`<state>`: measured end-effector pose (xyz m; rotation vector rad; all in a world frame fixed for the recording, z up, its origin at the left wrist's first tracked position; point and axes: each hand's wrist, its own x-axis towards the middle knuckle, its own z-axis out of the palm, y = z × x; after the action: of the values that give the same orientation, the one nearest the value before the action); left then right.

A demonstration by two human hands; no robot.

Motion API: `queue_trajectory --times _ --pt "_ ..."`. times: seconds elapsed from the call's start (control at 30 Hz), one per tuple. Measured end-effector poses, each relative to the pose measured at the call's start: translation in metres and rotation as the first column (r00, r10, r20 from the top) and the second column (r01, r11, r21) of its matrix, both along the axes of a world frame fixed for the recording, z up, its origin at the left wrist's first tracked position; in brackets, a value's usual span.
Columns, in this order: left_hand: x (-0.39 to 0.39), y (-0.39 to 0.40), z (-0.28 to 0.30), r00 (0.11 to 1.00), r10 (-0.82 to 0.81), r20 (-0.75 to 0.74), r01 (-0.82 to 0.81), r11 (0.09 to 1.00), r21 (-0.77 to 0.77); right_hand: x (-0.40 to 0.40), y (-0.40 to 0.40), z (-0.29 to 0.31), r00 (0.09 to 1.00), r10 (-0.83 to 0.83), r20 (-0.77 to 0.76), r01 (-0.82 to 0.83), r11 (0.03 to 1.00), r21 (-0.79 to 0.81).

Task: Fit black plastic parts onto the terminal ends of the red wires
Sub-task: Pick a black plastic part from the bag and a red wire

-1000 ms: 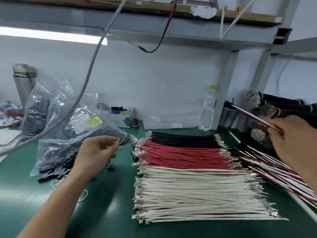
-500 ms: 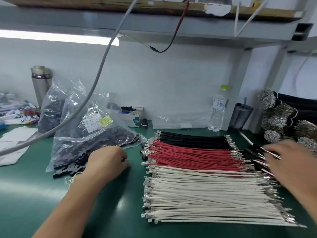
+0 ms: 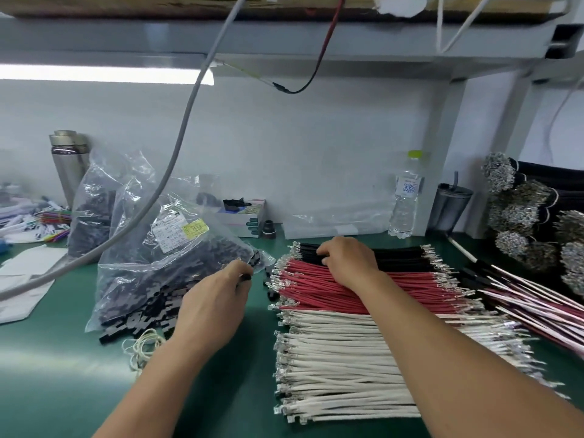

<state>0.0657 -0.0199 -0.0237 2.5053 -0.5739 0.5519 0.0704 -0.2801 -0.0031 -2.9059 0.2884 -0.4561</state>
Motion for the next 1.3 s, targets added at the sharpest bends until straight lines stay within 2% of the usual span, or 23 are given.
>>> queue_trajectory --times 0.1,0.2,0.37,0.5,0.57,0.63,0.7,0.8,0.87,0.93,1.03,1.1,1.17,1.23,1.3 --pt "-0.002 -0.005 -0.001 0.995 -0.068 -0.072 0.058 0.990 -0.131 0.002 -0.006 0.006 1.000 0.022 0.021 -0.022 1.000 -0.001" --pt "-0.004 -0.009 -0.002 0.977 -0.141 -0.161 0.090 0.953 -0.290 -0.002 -0.009 0.007 0.992 0.047 0.113 -0.040 0.997 -0.064" --pt "-0.006 -0.011 -0.001 0.971 -0.159 -0.181 0.052 0.873 -0.486 -0.003 -0.020 0.020 0.981 0.025 0.191 -0.015 0.999 -0.052" --pt "-0.008 -0.012 0.001 0.948 -0.227 -0.221 0.018 0.734 -0.679 -0.002 -0.029 0.043 0.935 -0.088 0.345 0.083 0.996 0.028" --pt "-0.007 -0.013 0.001 0.941 -0.260 -0.217 0.028 0.699 -0.715 -0.002 -0.035 0.058 0.885 -0.167 0.436 0.106 0.981 0.161" --pt "-0.007 -0.015 0.001 0.933 -0.279 -0.226 0.025 0.678 -0.735 -0.003 -0.041 0.072 0.892 -0.191 0.409 0.094 0.965 0.245" --pt "-0.009 -0.016 0.001 0.922 -0.303 -0.242 0.022 0.664 -0.747 -0.007 -0.047 0.083 0.899 -0.192 0.395 0.096 0.964 0.250" --pt "-0.010 -0.016 0.002 0.911 -0.326 -0.253 0.016 0.641 -0.767 -0.020 -0.052 0.106 0.822 -0.192 0.536 0.050 0.962 0.268" --pt "-0.010 -0.016 0.003 0.908 -0.336 -0.252 0.009 0.616 -0.787 -0.029 -0.054 0.121 0.730 -0.167 0.662 0.005 0.971 0.239" --pt "-0.010 -0.015 0.003 0.900 -0.357 -0.249 0.010 0.588 -0.809 -0.037 -0.053 0.135 0.637 -0.112 0.763 -0.020 0.987 0.162" --pt "-0.013 -0.014 0.004 0.886 -0.406 -0.223 0.043 0.551 -0.833 -0.055 -0.043 0.143 0.574 -0.003 0.819 0.004 1.000 0.002" --pt "-0.015 -0.015 0.007 0.864 -0.458 -0.207 0.070 0.518 -0.852 -0.072 -0.027 0.132 0.576 0.115 0.809 -0.014 0.991 -0.131" --pt "-0.018 -0.015 0.010 0.839 -0.506 -0.200 0.093 0.496 -0.863 -0.088 -0.007 0.101 0.622 0.241 0.745 -0.112 0.969 -0.220" --pt "-0.019 -0.017 0.010 0.815 -0.535 -0.221 0.090 0.494 -0.865 -0.102 0.011 0.060 0.713 0.277 0.643 -0.213 0.961 -0.177" --pt "-0.022 -0.019 0.010 0.786 -0.571 -0.239 0.089 0.486 -0.870 -0.111 0.026 0.025 0.763 0.274 0.585 -0.268 0.958 -0.099"
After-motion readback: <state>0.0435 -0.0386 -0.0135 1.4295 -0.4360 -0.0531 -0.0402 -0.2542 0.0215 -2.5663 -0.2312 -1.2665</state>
